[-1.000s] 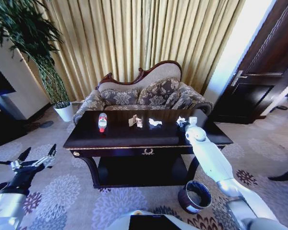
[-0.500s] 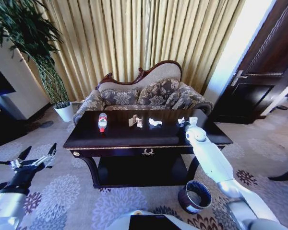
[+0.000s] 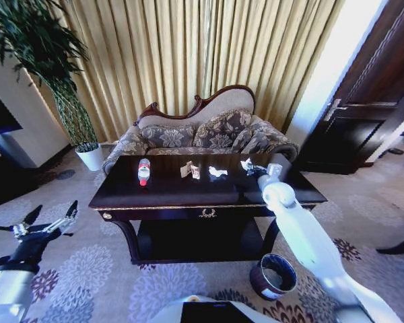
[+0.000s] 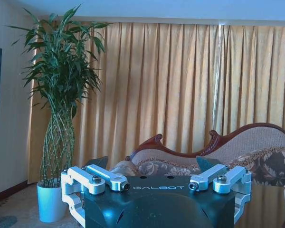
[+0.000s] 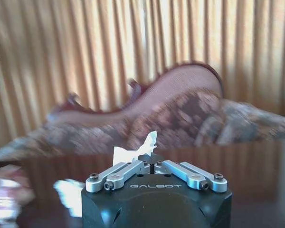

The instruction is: Move to the front of the table and place the trash on the table into the trash bin.

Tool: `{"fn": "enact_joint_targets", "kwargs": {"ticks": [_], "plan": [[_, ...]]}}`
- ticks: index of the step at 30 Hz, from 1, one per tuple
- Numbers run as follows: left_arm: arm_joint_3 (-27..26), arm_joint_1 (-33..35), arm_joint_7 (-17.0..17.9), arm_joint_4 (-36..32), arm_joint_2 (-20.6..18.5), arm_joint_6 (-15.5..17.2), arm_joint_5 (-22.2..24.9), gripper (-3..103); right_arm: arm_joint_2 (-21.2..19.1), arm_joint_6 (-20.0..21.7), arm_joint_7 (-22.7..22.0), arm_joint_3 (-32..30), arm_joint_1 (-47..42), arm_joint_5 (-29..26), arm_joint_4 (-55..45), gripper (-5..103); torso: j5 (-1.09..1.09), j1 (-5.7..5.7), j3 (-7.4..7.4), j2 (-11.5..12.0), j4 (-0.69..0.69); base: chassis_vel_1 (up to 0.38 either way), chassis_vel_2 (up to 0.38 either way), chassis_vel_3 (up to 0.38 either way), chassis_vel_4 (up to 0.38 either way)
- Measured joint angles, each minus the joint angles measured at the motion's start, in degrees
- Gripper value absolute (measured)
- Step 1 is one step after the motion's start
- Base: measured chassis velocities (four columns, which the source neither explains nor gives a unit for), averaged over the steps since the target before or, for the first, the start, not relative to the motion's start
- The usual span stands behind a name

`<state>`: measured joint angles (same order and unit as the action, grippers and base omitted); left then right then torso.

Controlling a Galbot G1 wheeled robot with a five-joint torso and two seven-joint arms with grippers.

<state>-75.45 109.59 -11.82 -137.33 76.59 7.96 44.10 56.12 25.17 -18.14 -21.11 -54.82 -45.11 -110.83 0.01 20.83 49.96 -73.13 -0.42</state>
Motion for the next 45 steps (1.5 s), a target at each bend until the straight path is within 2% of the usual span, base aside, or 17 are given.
{"fn": "enact_joint_targets", "kwargs": {"ticks": [6,8,12,13,17,23,27,31,45], "plan": [[-0.46,-0.82,0.41,0.36,-1.37,0.97,0.40,100,-0.16,-1.32,3.22,-7.34,-14.26,1.40,-13.98,0,-0.02,-0.01,-0.01,-0.01,-0.03,0.000,0.000,0.000,0.000],[-0.33,-0.85,0.43,0.39,-1.48,1.02,0.40,100,0.13,-1.84,3.63,-8.68,-16.12,2.30,-15.68,0,-0.01,-0.01,-0.01,-0.01,-0.03,0.000,0.000,0.000,0.000],[0.67,-1.64,0.84,0.63,-2.02,1.90,0.37,100,1.96,-4.92,5.50,-12.01,-22.51,7.97,-21.31,0,-0.01,-0.01,0.00,-0.01,-0.01,0.000,0.000,0.000,0.000],[0.67,-1.64,0.84,0.63,-2.02,1.90,0.37,100,1.96,-4.92,5.50,-12.01,-22.51,7.97,-21.31,0,-0.01,-0.01,0.00,-0.01,-0.01,0.000,0.000,0.000,0.000],[2.01,-2.79,1.98,0.73,-2.98,3.26,0.30,100,3.88,-7.75,7.40,-14.24,-27.26,13.99,-22.24,0,-0.01,-0.01,0.00,-0.01,-0.01,0.000,0.000,0.000,0.000],[2.21,-3.23,2.66,0.16,-4.06,5.14,0.18,100,4.13,-7.85,8.00,-15.88,-29.16,14.66,-21.48,0,0.00,-0.01,0.00,-0.01,-0.01,0.000,0.000,0.000,0.000],[1.77,-3.53,4.02,-0.94,-5.08,8.13,0.04,100,3.95,-6.98,8.03,-16.08,-29.61,14.52,-21.16,0,-0.01,0.00,0.01,-0.01,0.00,0.000,0.000,0.000,0.000],[1.59,-3.98,4.81,-1.61,-5.26,9.47,0.01,100,4.37,-6.77,8.03,-16.07,-29.85,14.51,-21.17,0,-0.01,0.00,0.01,0.00,0.00,0.000,0.000,0.000,0.000],[1.62,-4.87,5.49,-4.49,-4.24,11.89,-0.68,100,4.46,-7.02,8.21,-18.20,-31.47,13.69,-21.32,0,0.00,0.01,0.01,0.00,-0.01,0.037,-0.034,-0.035,0.036]]}}
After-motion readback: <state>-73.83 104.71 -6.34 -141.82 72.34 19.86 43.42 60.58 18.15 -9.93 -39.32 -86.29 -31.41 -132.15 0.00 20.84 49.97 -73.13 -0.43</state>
